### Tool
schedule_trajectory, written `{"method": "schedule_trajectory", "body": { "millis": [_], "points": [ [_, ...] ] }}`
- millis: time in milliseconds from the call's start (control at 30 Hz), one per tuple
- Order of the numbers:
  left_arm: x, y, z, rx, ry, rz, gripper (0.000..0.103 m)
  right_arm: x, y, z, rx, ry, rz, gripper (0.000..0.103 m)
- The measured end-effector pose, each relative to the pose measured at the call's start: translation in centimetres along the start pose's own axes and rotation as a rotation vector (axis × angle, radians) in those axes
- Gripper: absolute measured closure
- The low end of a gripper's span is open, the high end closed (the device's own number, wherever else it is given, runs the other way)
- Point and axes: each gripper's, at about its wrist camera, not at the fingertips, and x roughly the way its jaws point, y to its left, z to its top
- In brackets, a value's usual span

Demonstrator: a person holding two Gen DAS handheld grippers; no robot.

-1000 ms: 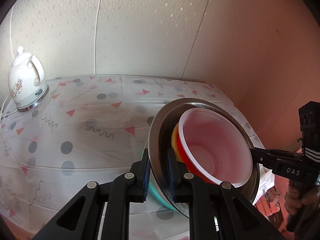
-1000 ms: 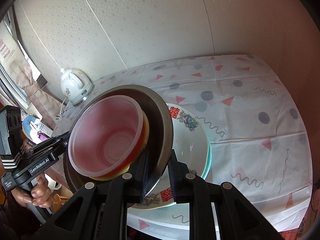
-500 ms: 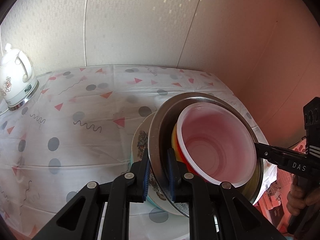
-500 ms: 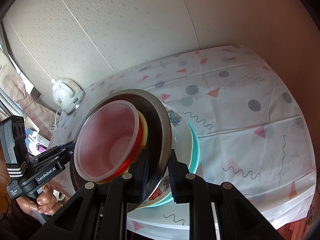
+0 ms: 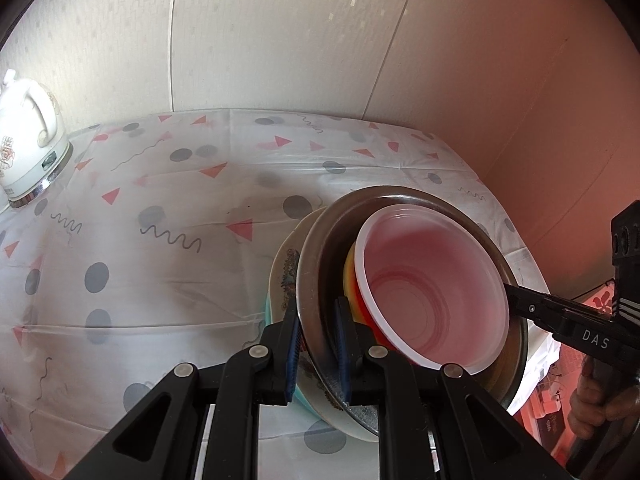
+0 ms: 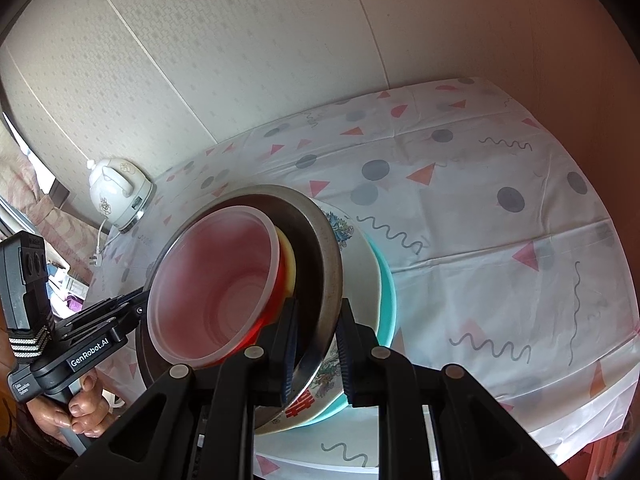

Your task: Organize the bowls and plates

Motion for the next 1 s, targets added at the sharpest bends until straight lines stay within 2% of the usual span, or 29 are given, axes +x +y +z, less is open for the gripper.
{"method": "schedule_trajectory", "body": {
  "millis": [233, 400, 567, 900, 1000],
  "points": [
    [0.5, -0.2, 0.0, 0.013, 0.008, 0.007, 0.088, 0.5, -0.1, 0.0, -0.01, -0.003, -0.027, 0.084],
    [0.7, -0.2, 0.0, 0.014, 0.012, 0.003, 0.085, 0.7, -0.7, 0.2, 0.012, 0.004, -0.015, 0.084],
    [0.8, -0.7, 0.1, 0.037, 0.001, 0.035, 0.085, 1.3, -0.7, 0.1, 0.025, 0.006, -0.024, 0.084],
    [1.0, -0.8, 0.2, 0.042, 0.001, 0.027, 0.085, 1.3, -1.3, 0.0, 0.047, 0.01, -0.015, 0.084],
    [1.1, -1.0, 0.2, 0.05, -0.005, 0.038, 0.085, 1.3, -0.7, -0.1, 0.01, 0.0, -0.049, 0.086]
  ]
}}
